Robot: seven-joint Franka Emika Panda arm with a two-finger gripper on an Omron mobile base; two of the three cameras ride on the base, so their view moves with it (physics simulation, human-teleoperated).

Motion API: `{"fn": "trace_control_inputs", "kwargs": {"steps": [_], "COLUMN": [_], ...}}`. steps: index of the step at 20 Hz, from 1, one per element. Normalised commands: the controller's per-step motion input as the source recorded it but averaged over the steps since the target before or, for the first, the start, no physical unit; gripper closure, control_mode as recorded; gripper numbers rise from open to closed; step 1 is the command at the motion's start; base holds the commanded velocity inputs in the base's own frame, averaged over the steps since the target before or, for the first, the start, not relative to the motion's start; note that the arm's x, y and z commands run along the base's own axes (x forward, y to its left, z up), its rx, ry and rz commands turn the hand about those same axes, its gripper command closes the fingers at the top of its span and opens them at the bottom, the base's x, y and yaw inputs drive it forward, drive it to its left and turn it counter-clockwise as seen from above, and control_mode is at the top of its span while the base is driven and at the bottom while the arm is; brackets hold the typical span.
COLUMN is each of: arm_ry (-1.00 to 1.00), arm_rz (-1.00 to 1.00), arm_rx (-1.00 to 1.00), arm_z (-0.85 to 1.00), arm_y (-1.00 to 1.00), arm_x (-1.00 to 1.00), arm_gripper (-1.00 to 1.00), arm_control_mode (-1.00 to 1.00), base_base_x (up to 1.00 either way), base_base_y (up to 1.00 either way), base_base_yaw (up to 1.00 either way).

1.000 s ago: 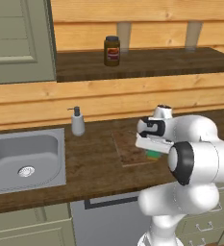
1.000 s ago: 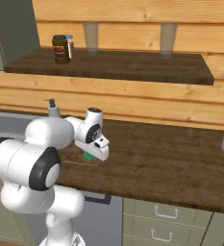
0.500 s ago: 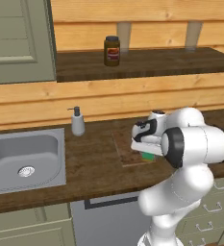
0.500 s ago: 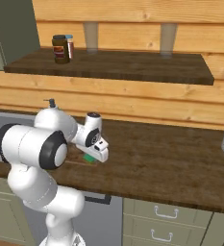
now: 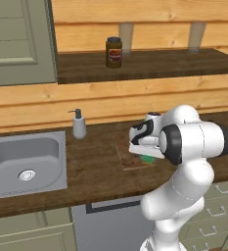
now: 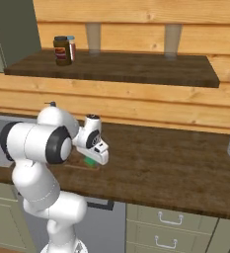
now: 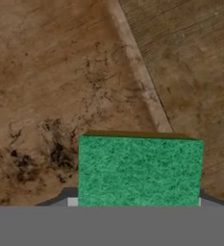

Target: Pick up the sponge from the counter and clean the cutting board by briefly scrubbing or pressing down on the cutting board. Once finished, release the sponge.

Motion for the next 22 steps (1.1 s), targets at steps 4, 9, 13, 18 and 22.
{"fn": "trace_control_inputs", "kwargs": {"steps": [4, 9, 13, 18, 22], "arm_ry": [0.00, 0.00, 0.00, -0.04, -0.06], "arm_rz": [0.00, 0.00, 0.00, 0.00, 0.01], "arm_rx": [0.00, -0.06, -0.12, -0.01, 0.00], "arm_z": [-0.18, -0.29, -0.62, -0.10, -0.10], "arm_y": [0.83, 0.72, 0.45, 0.72, 0.15], "arm_x": [0.00, 0.00, 0.00, -0.26, -0.37], "arm_gripper": [1.00, 1.00, 1.00, 1.00, 1.00], "arm_control_mode": [-1.00, -1.00, -1.00, -1.00, -1.00], "base_base_x": [0.00, 0.00, 0.00, 0.00, 0.00], "base_base_y": [0.00, 0.00, 0.00, 0.00, 0.00], "base_base_yaw": [0.00, 0.00, 0.00, 0.00, 0.00]}}
